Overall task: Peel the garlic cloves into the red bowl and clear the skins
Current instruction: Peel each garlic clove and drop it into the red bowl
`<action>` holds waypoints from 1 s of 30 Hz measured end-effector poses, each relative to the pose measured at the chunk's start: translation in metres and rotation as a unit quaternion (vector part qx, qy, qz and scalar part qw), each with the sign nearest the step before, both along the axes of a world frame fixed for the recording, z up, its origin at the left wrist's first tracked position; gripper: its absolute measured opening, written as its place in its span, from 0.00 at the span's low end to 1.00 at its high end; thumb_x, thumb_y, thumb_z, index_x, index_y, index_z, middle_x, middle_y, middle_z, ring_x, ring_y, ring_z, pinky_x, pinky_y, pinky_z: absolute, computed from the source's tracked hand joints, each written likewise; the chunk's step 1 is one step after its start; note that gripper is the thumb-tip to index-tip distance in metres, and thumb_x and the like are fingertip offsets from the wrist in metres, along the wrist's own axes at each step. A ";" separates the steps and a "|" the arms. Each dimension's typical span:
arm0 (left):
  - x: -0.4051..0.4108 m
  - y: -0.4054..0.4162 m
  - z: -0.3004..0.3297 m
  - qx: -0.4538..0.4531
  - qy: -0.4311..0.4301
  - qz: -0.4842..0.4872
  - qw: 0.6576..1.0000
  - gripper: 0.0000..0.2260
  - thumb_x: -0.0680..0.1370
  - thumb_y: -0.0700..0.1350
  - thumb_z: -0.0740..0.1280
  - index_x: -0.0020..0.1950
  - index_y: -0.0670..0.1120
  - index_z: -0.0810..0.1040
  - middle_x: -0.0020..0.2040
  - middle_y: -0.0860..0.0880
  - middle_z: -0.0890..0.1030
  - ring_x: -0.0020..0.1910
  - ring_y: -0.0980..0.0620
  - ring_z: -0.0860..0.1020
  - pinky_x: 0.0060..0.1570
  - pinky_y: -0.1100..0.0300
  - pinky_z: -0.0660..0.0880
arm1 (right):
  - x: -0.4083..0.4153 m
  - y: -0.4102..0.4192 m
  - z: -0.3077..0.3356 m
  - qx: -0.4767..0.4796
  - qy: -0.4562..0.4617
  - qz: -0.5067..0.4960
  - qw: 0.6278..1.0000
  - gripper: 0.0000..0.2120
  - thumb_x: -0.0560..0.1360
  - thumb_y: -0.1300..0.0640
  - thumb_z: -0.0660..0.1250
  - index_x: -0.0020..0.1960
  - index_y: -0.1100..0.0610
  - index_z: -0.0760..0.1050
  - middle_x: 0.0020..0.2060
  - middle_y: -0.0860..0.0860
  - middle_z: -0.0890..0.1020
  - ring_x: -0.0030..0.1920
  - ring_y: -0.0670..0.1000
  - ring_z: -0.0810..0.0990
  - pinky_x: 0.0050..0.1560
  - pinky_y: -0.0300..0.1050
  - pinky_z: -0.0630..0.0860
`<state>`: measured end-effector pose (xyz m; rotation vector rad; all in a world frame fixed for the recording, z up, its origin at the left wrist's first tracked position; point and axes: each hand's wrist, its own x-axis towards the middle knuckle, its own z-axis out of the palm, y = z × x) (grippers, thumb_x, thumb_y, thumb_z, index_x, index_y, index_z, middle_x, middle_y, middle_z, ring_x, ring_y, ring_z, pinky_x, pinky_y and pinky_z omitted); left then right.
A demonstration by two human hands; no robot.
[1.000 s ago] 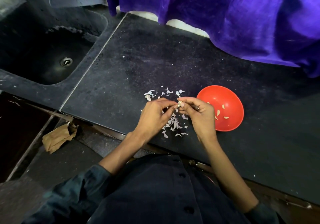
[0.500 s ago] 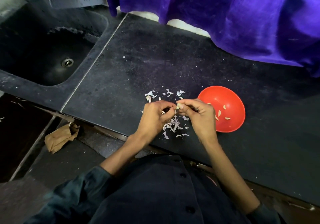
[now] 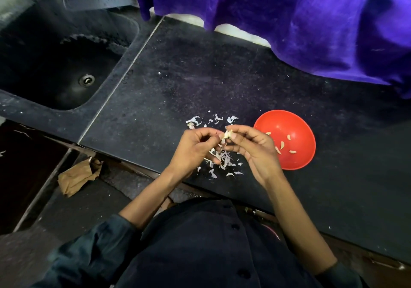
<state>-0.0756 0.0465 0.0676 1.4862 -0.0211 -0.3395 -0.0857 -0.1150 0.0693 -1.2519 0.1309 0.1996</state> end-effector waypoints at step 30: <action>0.015 0.000 -0.013 0.135 -0.046 0.101 0.985 0.08 0.68 0.46 0.78 0.41 0.43 0.84 0.33 0.48 0.83 0.30 0.52 0.79 0.26 0.57 0.79 | 0.006 -0.006 -0.010 0.023 0.040 -0.067 0.997 0.14 0.70 0.69 0.69 0.55 0.64 0.78 0.46 0.57 0.83 0.45 0.50 0.83 0.50 0.43 0.81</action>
